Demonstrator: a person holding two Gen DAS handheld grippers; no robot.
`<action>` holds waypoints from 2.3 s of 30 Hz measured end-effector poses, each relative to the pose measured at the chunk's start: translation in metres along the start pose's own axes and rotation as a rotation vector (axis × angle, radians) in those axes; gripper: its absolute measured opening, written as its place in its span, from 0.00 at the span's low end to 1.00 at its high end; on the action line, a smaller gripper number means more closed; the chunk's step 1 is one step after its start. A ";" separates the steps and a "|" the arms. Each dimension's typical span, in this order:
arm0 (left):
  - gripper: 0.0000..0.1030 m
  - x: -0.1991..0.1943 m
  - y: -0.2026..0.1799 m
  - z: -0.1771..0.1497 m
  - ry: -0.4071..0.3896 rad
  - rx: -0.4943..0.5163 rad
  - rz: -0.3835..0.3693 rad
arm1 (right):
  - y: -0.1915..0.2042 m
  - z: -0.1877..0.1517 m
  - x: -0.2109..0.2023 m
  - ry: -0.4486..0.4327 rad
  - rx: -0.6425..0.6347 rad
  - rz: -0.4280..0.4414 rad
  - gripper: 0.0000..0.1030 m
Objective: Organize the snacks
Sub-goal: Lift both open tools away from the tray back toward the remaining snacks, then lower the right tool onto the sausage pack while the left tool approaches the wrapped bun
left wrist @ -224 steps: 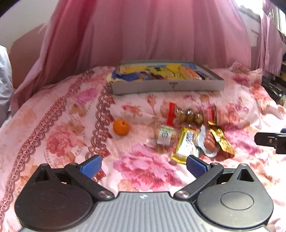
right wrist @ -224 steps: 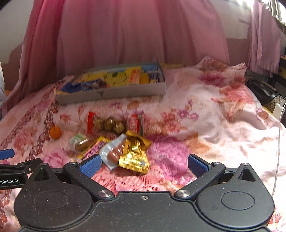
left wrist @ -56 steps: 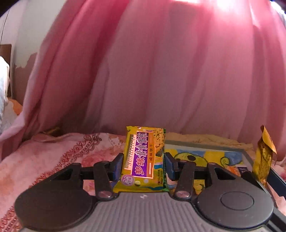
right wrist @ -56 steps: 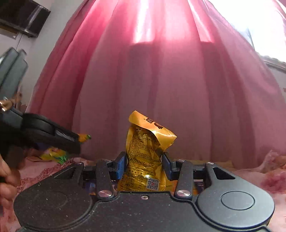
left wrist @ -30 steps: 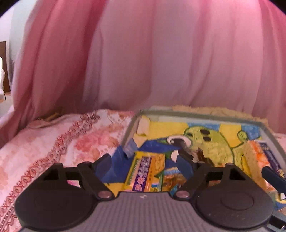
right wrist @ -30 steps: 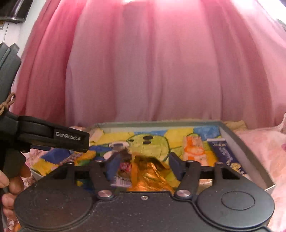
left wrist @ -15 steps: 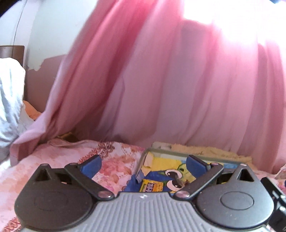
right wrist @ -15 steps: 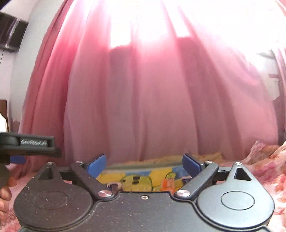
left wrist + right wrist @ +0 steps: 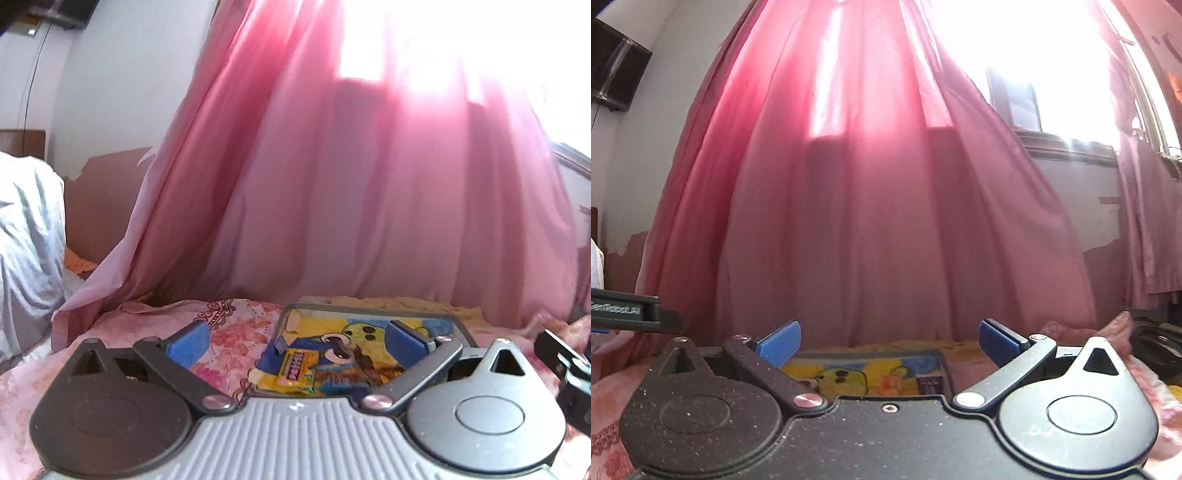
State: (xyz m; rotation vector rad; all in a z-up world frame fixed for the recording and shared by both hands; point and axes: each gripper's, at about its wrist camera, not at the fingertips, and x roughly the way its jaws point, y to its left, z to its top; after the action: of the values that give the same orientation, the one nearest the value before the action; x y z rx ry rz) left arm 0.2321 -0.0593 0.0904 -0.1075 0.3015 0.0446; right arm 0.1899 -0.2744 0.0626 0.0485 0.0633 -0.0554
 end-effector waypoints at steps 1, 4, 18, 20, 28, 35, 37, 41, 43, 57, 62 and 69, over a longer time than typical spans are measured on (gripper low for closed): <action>1.00 -0.006 -0.001 -0.004 -0.005 0.004 -0.006 | -0.003 -0.002 -0.002 0.001 -0.002 -0.009 0.99; 1.00 -0.025 -0.004 -0.015 -0.011 0.011 -0.023 | -0.005 -0.006 -0.023 0.012 0.001 -0.019 0.99; 1.00 -0.093 -0.004 -0.070 0.005 0.067 -0.018 | -0.016 -0.025 -0.097 0.114 0.023 -0.026 0.99; 1.00 -0.095 0.000 -0.074 0.013 0.069 -0.011 | -0.016 -0.028 -0.104 0.135 0.025 -0.030 0.99; 1.00 -0.101 0.020 -0.100 0.099 0.044 0.008 | -0.008 -0.046 -0.117 0.259 0.001 -0.038 0.99; 1.00 -0.103 0.034 -0.127 0.149 0.059 0.025 | 0.010 -0.057 -0.120 0.334 -0.079 -0.024 0.99; 1.00 -0.099 0.038 -0.132 0.172 0.052 0.031 | 0.014 -0.060 -0.118 0.357 -0.095 -0.015 0.99; 1.00 -0.087 0.043 -0.138 0.247 0.069 0.036 | 0.023 -0.068 -0.107 0.432 -0.137 0.010 0.99; 1.00 -0.079 0.045 -0.139 0.289 0.113 0.017 | 0.028 -0.074 -0.101 0.474 -0.163 0.036 0.99; 1.00 -0.039 0.057 -0.127 0.386 0.228 -0.016 | 0.054 -0.097 -0.081 0.619 -0.294 0.095 0.99; 1.00 -0.018 0.054 -0.128 0.381 0.233 -0.059 | 0.045 -0.102 -0.063 0.685 -0.212 0.118 0.99; 1.00 0.024 0.044 -0.121 0.456 0.164 -0.278 | 0.023 -0.113 -0.022 0.761 -0.114 0.126 0.99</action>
State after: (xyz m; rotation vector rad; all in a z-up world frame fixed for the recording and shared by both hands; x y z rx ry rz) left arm 0.2166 -0.0287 -0.0359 0.0058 0.7414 -0.2840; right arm 0.1618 -0.2443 -0.0478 -0.0432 0.8231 0.0953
